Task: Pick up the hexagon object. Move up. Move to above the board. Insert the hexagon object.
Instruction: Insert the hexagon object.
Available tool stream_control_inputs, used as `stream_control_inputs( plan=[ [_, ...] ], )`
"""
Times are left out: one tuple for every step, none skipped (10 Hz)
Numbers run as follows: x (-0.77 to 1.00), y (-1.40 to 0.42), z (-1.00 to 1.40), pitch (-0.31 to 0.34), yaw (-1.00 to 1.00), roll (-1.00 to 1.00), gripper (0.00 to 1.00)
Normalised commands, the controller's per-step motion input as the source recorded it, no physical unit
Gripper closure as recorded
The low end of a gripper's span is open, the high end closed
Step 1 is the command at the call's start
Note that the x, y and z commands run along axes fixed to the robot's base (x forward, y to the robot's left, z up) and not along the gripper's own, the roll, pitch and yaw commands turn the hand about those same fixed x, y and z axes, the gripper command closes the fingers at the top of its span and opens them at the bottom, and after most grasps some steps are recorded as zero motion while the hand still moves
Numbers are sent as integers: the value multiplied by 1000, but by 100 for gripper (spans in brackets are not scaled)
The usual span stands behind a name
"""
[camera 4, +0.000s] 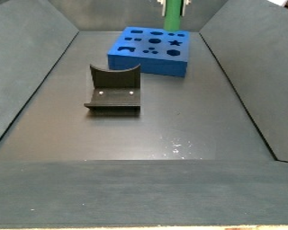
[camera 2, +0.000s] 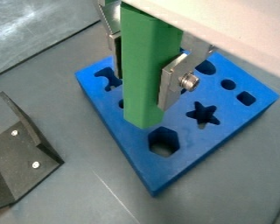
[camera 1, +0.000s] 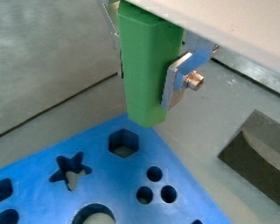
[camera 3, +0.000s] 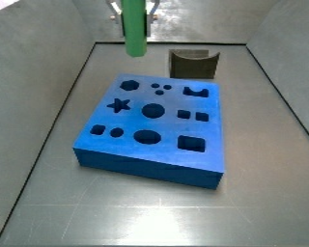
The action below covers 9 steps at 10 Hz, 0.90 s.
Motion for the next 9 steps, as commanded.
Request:
stream_control_inputs(
  plan=[
    [520, 334, -869, 23, 337, -311, 100],
    [257, 74, -957, 31, 691, -49, 100],
    [111, 0, -969, 89, 886, 0, 100],
    [-137, -409, -1000, 149, 243, 20, 100],
    [-251, -406, -1000, -71, -643, 0, 100],
    [-151, -434, -1000, 0, -689, 0, 100],
    [0, -123, -300, -69, -129, 0, 100],
    [0, 0, -131, 0, 0, 0, 100],
    [-3, 329, -1000, -14, 654, 0, 100]
  ],
)
